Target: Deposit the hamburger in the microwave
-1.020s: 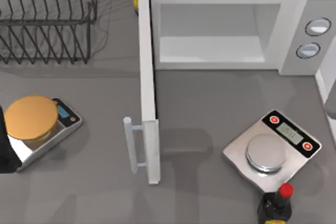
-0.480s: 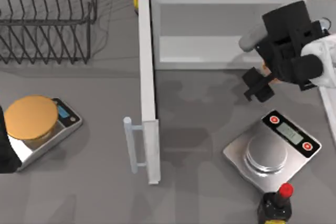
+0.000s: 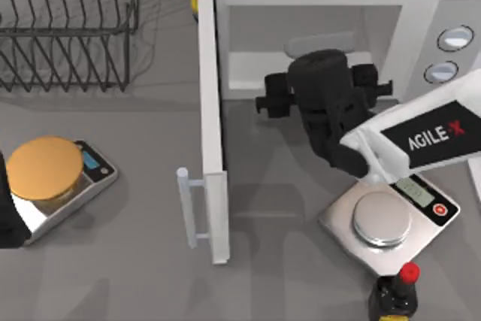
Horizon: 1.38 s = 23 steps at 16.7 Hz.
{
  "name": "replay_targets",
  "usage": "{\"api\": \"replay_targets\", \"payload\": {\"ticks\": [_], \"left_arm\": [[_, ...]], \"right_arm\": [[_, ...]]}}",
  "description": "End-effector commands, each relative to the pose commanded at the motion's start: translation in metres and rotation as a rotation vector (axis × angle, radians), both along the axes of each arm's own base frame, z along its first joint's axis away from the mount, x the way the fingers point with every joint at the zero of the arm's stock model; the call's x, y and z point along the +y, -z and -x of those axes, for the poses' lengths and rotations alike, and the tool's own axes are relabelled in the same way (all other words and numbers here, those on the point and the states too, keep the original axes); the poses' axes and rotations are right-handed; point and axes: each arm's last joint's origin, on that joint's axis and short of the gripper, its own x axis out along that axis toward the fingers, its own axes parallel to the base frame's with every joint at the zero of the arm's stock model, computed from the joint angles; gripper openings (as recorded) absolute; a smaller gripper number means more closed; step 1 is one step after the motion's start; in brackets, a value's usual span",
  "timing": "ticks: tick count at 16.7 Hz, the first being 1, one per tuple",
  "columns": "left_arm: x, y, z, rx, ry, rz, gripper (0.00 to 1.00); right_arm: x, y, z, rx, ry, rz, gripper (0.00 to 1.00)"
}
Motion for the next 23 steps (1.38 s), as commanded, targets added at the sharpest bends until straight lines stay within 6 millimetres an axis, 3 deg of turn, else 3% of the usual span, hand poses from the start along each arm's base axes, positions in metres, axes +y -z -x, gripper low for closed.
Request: {"api": "replay_targets", "payload": {"ticks": [3, 11, 17, 23], "left_arm": [[0.000, 0.000, 0.000, 0.000, 0.000, 0.000, 1.00], [0.000, 0.000, 0.000, 0.000, 0.000, 0.000, 1.00], [0.000, 0.000, 0.000, 0.000, 0.000, 0.000, 1.00], [0.000, 0.000, 0.000, 0.000, 0.000, 0.000, 1.00]], "right_arm": [[0.014, 0.001, 0.003, -0.069, 0.029, -0.104, 0.00], [0.016, 0.002, -0.004, -0.072, 0.029, -0.114, 0.00], [0.024, 0.011, -0.069, -0.072, 0.037, -0.114, 0.00], [0.017, 0.016, -0.136, -0.083, 0.040, -0.118, 0.00]]}}
